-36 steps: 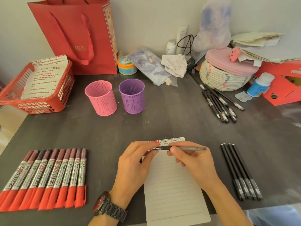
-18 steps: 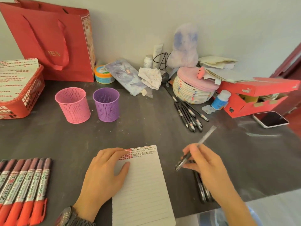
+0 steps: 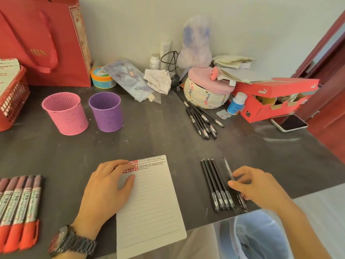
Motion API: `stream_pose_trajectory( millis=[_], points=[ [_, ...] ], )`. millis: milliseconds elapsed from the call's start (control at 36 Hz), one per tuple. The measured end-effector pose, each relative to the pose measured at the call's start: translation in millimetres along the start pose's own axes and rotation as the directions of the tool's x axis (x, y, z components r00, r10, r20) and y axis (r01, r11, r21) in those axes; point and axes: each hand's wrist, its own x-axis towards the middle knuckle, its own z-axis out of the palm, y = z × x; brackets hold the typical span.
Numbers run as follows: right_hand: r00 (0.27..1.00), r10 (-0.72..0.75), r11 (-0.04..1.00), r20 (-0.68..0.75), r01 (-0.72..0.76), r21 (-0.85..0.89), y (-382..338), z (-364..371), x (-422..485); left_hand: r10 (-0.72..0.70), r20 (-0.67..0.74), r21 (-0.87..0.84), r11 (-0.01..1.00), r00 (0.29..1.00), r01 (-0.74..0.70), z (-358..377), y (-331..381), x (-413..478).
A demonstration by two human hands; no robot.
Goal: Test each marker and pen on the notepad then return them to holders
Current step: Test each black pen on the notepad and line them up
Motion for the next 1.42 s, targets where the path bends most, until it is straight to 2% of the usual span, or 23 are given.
stream_pose_trajectory(
  millis=[278, 528, 694, 778, 889, 1028, 1250, 1417],
  points=[
    [0.997, -0.062, 0.997, -0.049, 0.06, -0.041, 3, 10, 11, -0.002, -0.003, 0.011, 1.0, 1.0, 0.002, 2, -3, 1],
    [0.995, -0.089, 0.996, -0.038, 0.089, 0.009, 2, 12, 12, -0.013, -0.013, -0.002, 1.0, 1.0, 0.013, 2, -3, 1],
    [0.996, -0.085, 0.996, -0.019, 0.085, -0.041, -9, 8, 14, -0.024, -0.017, -0.002, 1.0, 1.0, 0.024, -3, 2, 0],
    [0.99, -0.109, 0.987, -0.091, 0.096, -0.131, -20, 4, 25, -0.017, -0.017, 0.0, 1.0, 1.0, 0.017, -3, 4, -1],
    [0.958, -0.202, 0.975, -0.201, 0.178, -0.131, -45, 9, 60, -0.017, -0.028, 0.016, 1.0, 0.999, 0.017, -3, 5, -1],
    [0.923, -0.277, 0.955, -0.267, 0.235, -0.179, -90, 19, 119, -0.001, -0.041, 0.028, 1.0, 0.999, 0.002, -2, 3, -2],
    [0.935, -0.251, 0.882, -0.249, 0.114, -0.457, -132, 25, 165, 0.013, -0.042, 0.043, 0.999, 0.999, -0.011, 0, 3, -1],
    [0.955, -0.166, 0.85, -0.246, 0.013, -0.527, -135, 27, 177, 0.015, -0.072, 0.029, 0.999, 0.997, -0.013, 1, 3, -1]
  ],
)
